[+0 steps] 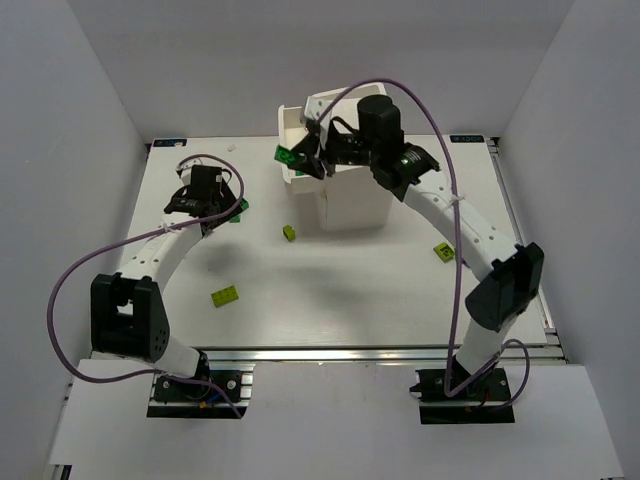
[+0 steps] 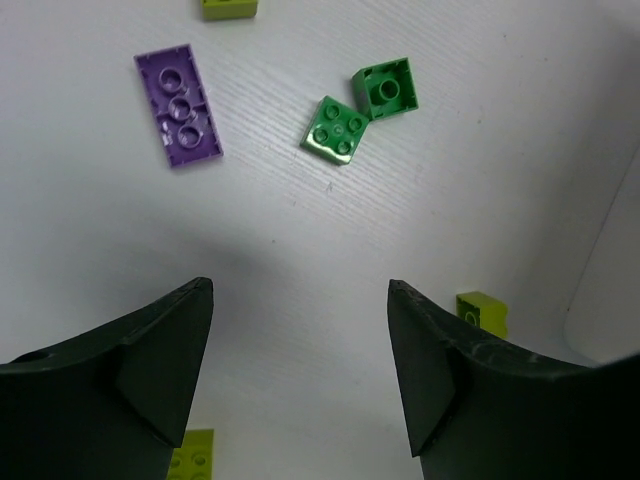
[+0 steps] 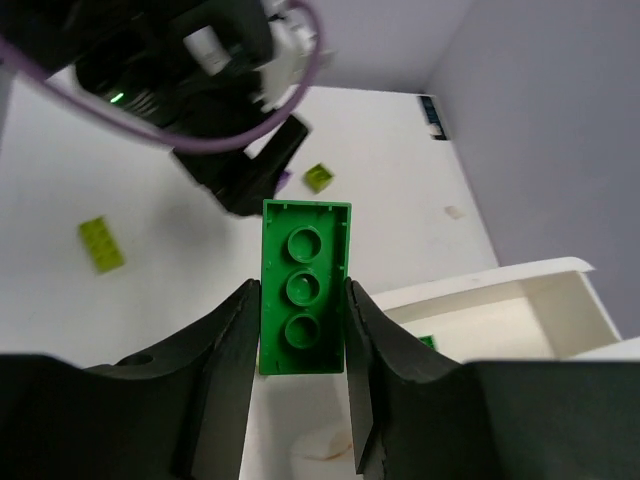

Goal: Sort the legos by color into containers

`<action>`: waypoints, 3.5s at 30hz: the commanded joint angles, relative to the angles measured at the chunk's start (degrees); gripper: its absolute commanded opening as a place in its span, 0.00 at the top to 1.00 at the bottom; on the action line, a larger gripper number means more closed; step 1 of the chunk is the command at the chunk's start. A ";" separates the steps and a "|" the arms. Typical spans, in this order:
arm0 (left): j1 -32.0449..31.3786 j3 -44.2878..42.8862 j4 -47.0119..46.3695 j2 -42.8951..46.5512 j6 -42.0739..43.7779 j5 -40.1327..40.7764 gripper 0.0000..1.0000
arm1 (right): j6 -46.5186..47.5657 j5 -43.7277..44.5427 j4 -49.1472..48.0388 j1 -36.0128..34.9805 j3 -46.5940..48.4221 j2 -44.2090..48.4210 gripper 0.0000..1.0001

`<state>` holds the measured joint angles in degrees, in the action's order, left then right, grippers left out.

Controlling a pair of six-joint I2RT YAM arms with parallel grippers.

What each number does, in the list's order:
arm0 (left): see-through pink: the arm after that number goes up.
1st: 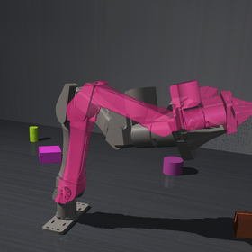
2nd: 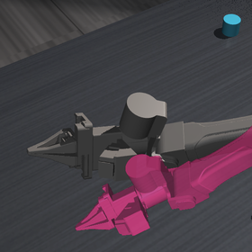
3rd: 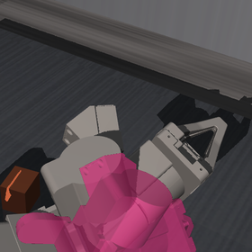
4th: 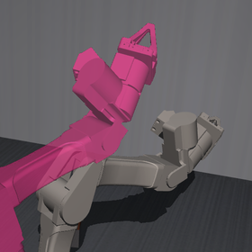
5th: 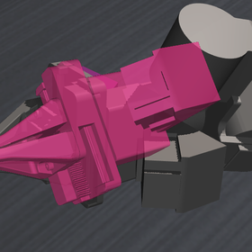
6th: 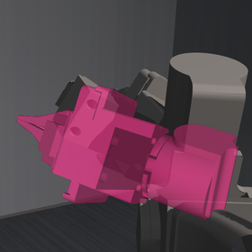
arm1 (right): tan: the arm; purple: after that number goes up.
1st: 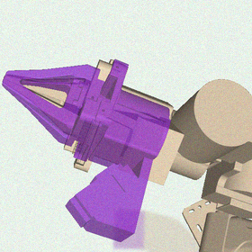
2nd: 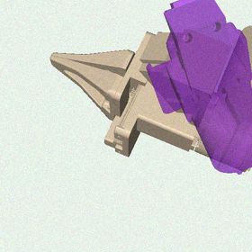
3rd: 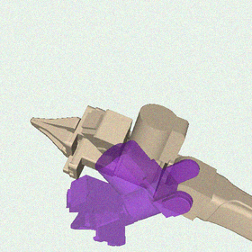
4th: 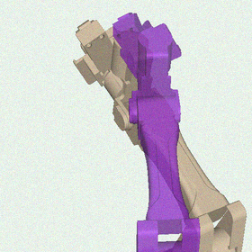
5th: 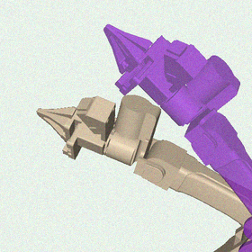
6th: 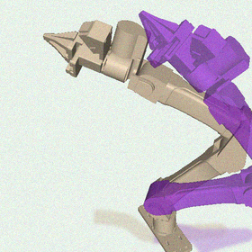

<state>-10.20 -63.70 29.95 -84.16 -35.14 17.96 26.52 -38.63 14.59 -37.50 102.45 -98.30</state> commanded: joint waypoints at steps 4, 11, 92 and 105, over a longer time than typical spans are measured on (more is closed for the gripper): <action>2.11 -1.78 -11.75 -3.20 8.23 -8.27 0.16 | -11.93 17.09 -6.86 0.14 10.91 -11.98 1.00; 3.25 -4.49 -18.26 -10.30 16.31 -12.41 0.14 | -9.39 19.82 -5.80 1.54 15.15 -18.15 0.83; -2.46 -38.25 -26.53 -24.83 2.00 -48.81 0.44 | -18.17 6.55 -11.25 13.33 -0.68 -1.54 0.52; -0.01 -33.97 -15.02 -15.01 2.01 -27.47 0.93 | -18.26 6.90 -11.07 13.33 -2.17 -1.02 0.53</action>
<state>-11.27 -102.10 9.26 -107.63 -33.08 -20.43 7.94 -31.90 4.49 -24.38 101.41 -102.59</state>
